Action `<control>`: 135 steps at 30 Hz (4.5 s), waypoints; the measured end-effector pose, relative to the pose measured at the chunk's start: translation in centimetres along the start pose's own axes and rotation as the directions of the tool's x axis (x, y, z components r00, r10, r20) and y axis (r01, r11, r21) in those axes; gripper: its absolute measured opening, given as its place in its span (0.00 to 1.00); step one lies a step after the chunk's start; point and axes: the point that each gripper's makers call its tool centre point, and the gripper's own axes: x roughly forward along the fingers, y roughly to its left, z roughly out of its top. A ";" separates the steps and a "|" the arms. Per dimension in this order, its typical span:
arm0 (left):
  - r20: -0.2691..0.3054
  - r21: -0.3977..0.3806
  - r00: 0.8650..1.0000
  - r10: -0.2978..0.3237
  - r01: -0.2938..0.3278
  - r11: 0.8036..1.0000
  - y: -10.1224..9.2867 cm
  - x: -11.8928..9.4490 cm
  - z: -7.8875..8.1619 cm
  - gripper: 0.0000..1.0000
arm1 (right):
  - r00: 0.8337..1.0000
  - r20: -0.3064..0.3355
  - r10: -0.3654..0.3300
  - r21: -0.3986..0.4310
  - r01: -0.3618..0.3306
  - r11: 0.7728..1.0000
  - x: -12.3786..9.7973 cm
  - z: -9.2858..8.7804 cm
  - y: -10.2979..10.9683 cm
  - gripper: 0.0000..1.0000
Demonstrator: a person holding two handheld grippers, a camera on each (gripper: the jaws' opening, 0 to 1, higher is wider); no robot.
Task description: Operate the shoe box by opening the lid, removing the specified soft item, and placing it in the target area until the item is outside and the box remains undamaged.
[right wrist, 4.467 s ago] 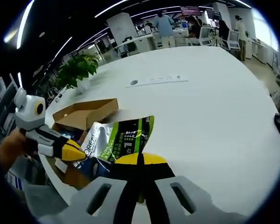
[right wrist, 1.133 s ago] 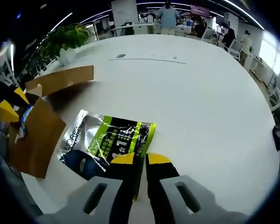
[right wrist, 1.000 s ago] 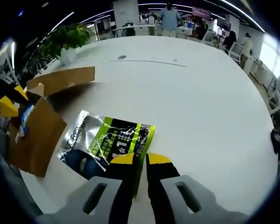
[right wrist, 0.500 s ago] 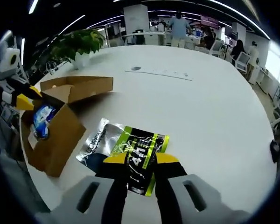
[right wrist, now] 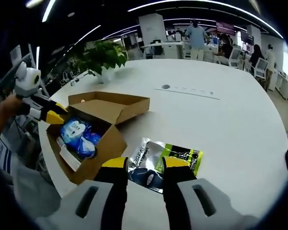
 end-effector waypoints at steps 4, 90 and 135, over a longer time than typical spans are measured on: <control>0.004 -0.014 1.000 0.019 -0.019 1.000 0.8 -0.8 -0.8 0.30 | 0.999 0.012 0.036 -0.017 -0.035 0.999 0.1 0.7 2.0 0.27; -0.090 -0.244 0.944 0.319 -0.331 0.911 11.9 -5.5 -12.2 0.05 | 0.929 -0.171 0.327 -0.140 -0.352 0.926 15.3 -0.8 18.2 0.20; -0.116 -0.198 0.944 0.308 -0.326 0.924 11.8 -5.6 -12.1 0.06 | 0.952 -0.120 0.283 -0.112 -0.296 0.948 12.9 2.7 16.9 0.01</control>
